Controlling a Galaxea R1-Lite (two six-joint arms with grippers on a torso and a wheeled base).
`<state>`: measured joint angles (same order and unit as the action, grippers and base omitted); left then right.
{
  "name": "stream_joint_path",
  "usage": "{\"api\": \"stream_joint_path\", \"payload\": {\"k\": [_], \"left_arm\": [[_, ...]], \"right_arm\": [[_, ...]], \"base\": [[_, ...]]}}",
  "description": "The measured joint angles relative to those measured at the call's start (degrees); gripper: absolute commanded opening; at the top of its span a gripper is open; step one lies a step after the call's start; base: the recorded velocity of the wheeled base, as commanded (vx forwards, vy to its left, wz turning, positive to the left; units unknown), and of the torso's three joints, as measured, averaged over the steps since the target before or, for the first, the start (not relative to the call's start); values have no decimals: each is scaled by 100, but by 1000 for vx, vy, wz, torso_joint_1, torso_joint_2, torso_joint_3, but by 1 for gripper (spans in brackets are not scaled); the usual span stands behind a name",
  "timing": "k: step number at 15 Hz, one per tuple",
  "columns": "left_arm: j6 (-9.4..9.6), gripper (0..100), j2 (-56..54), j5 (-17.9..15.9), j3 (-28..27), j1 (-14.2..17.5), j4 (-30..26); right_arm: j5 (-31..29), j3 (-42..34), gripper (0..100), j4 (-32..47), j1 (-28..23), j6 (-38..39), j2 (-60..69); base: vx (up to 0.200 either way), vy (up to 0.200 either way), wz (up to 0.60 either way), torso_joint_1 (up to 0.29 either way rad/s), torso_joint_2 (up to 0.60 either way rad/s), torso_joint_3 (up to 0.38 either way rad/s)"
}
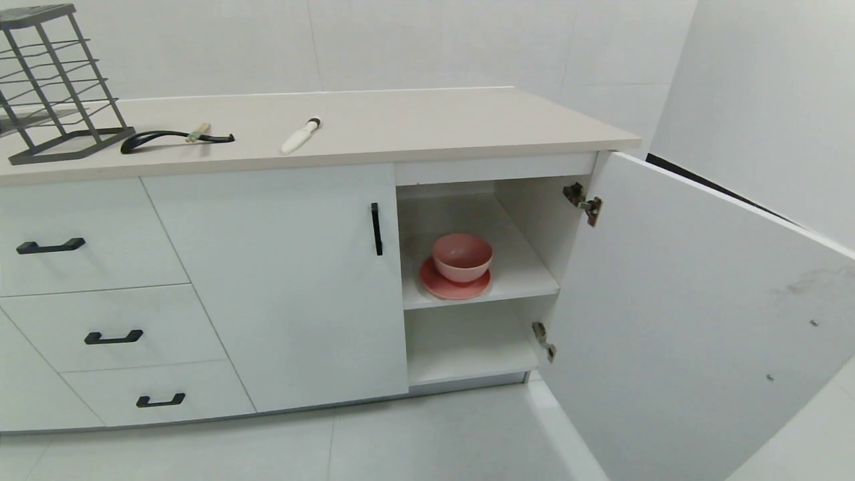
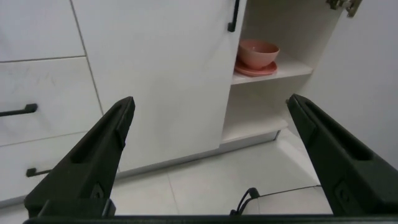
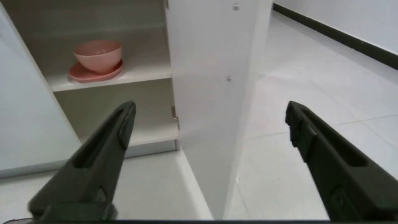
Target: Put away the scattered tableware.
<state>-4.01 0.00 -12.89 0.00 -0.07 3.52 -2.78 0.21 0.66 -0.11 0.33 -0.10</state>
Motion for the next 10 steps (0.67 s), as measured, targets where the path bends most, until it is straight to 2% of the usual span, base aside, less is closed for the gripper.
{"api": "stream_joint_path", "payload": {"k": [3, 10], "left_arm": [[-6, 100, 0, 5, 0, -2, 4], [-134, 100, 0, 11, 0, -4, 13]], "right_arm": [[5, 0, 0, -4, 0, 0, 2], [7, -5, 0, -4, -2, 0, 5]], "base": [[0, -200, 0, -1, 5, -1], [-200, 0, 0, 3, 4, 1]]}}
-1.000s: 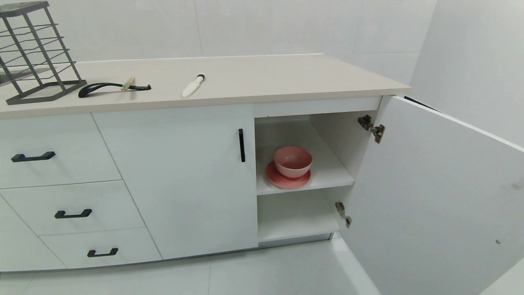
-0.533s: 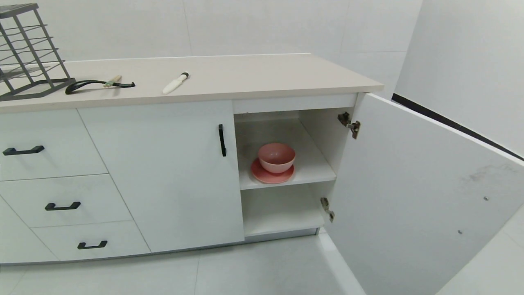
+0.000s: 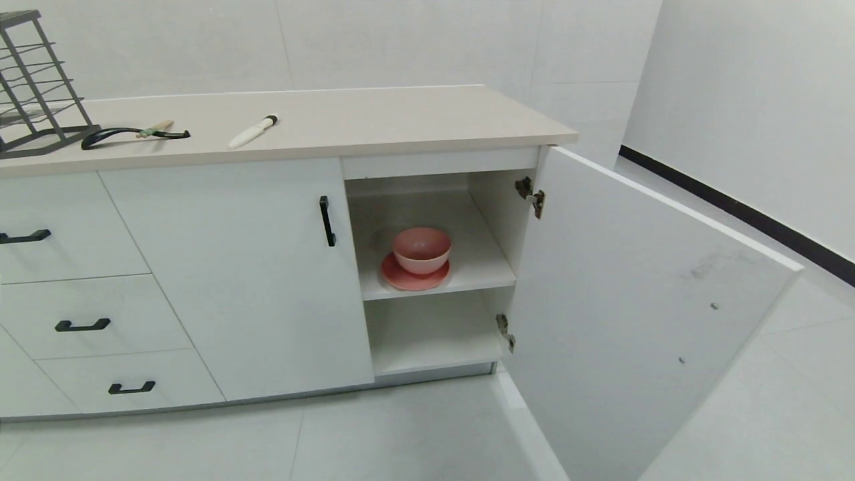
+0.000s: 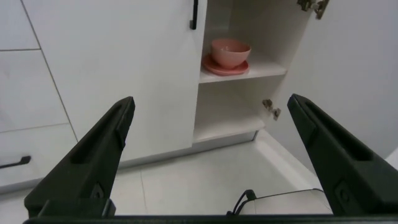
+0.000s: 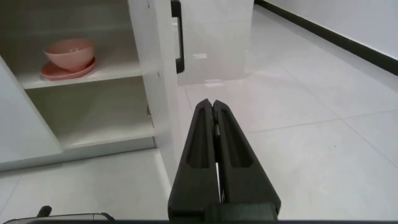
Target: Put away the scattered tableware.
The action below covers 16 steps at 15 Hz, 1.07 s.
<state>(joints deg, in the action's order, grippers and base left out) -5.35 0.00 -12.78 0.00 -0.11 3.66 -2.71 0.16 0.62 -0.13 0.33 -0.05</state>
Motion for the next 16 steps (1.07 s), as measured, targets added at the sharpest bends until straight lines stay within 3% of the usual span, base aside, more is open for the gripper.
{"api": "stream_joint_path", "payload": {"k": [2, 14, 16], "left_arm": [[7, 100, 0, -2, 0, 1, 0], [-15, 100, 0, 2, 0, 1, 1], [-15, 100, 0, 2, 0, 1, 1]], "right_arm": [[0, 2, 0, 0, 2, 0, 0], [-2, 2, 0, 0, -2, 2, 2], [-2, 2, 0, 0, 0, 7, 2]], "base": [[-200, -100, 0, 5, 0, 2], [0, -200, 0, 1, 4, 4], [0, 0, 0, 0, 0, 0]]}}
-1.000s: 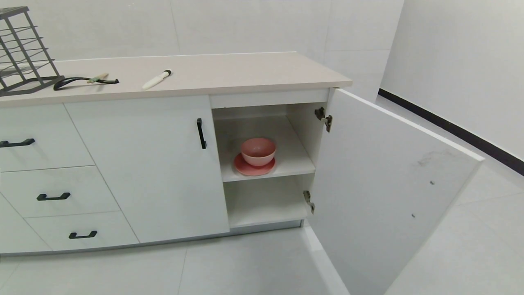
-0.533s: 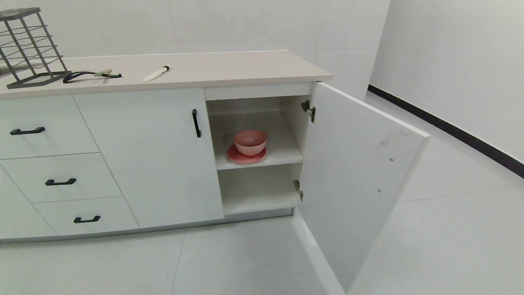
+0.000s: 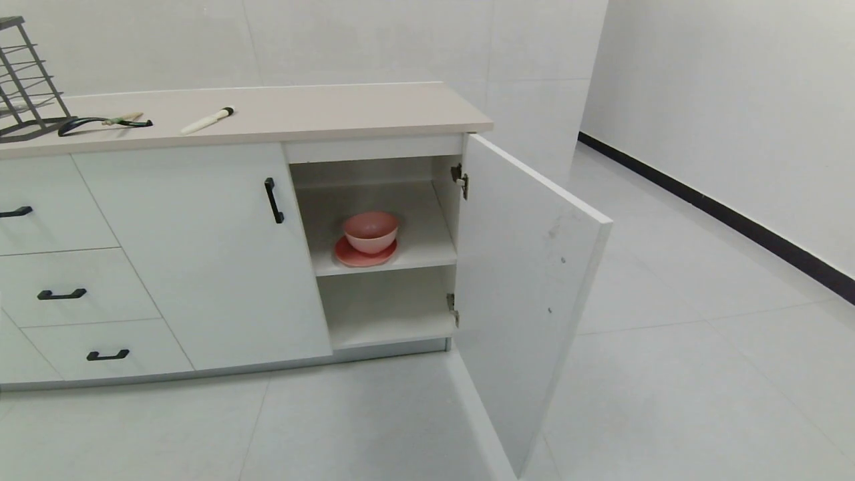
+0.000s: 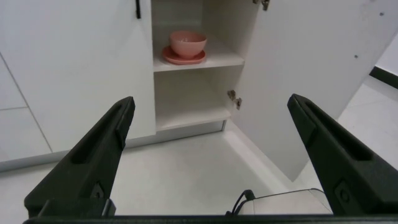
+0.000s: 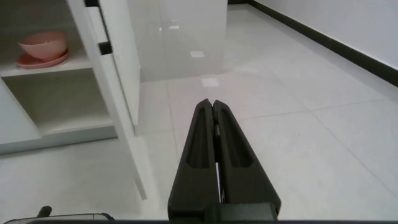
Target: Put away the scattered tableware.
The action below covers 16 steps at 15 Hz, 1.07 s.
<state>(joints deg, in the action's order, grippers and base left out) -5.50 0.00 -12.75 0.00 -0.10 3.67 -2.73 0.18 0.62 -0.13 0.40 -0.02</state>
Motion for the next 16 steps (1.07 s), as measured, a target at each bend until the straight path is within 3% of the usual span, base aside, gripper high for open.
{"api": "stream_joint_path", "payload": {"k": [4, 6, 8, 12, 16], "left_arm": [[11, 100, 0, 0, 0, -4, -4], [9, 100, 0, 0, 0, 7, 0], [9, 100, 0, 4, 0, -6, 0], [-71, 100, 0, 149, 0, -1, 10], [-79, 100, 0, 158, 0, -1, 10]], "right_arm": [[66, 0, 0, -16, -2, 222, -2], [132, 102, 0, -973, -2, 260, -24], [412, 466, 0, -1345, -41, 260, -300], [1375, 1163, 0, -1406, 44, 257, -1786], [1830, 1949, 0, -1428, 215, 140, -3608]], "base": [[0, 0, 0, 0, 0, 0], [0, 0, 0, 0, 0, 0], [0, 0, 0, 0, 0, 0], [0, 0, 0, 0, 0, 0], [0, 0, 0, 0, 0, 0]]}}
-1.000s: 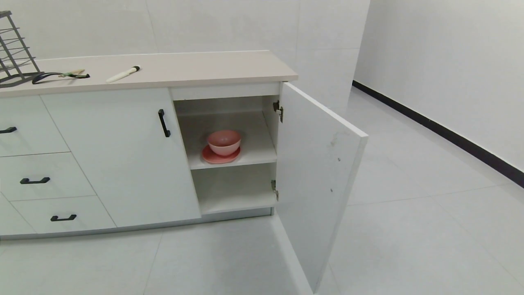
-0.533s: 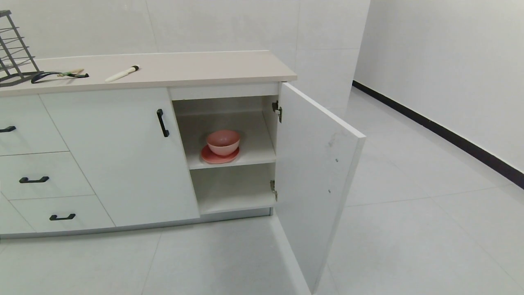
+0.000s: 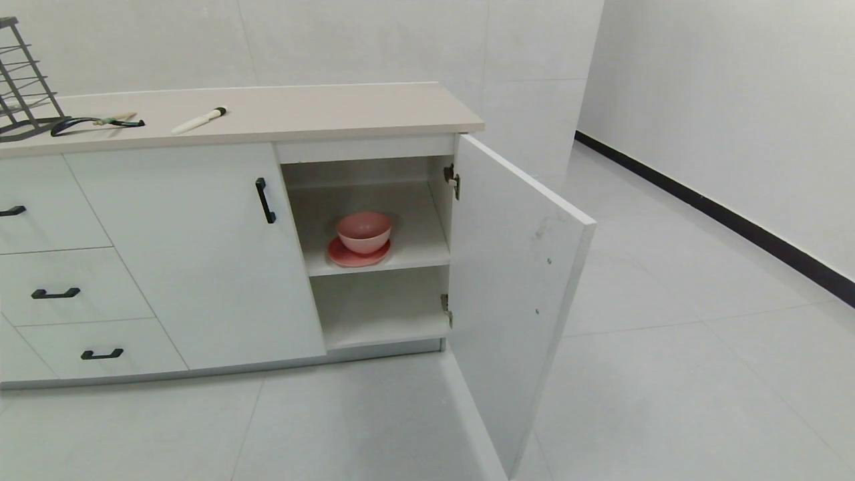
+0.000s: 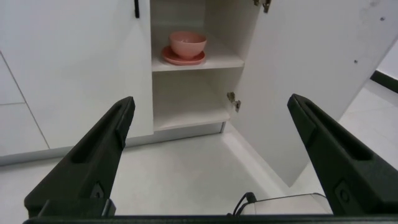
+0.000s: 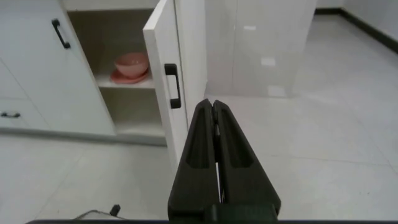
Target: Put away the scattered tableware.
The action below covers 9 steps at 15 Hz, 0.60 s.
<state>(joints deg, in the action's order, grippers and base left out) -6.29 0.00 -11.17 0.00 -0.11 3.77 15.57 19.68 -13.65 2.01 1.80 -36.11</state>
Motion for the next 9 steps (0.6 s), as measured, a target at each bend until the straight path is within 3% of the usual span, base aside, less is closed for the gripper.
{"api": "stream_joint_path", "payload": {"k": [4, 6, 9], "left_arm": [[0, 100, 0, 20, 0, 1, 0], [83, 100, 0, 718, 0, 1, -5], [563, 100, 0, 1174, 0, 1, -308]], "right_arm": [[71, 664, 0, -364, 178, -478, -1596], [107, 859, 0, -1108, 221, -574, -2350], [507, 926, 0, -2236, 273, -1001, -3360]], "base": [[0, 0, 0, 0, 0, 0], [0, 0, 0, 0, 0, 0], [0, 0, 0, 0, 0, 0]]}}
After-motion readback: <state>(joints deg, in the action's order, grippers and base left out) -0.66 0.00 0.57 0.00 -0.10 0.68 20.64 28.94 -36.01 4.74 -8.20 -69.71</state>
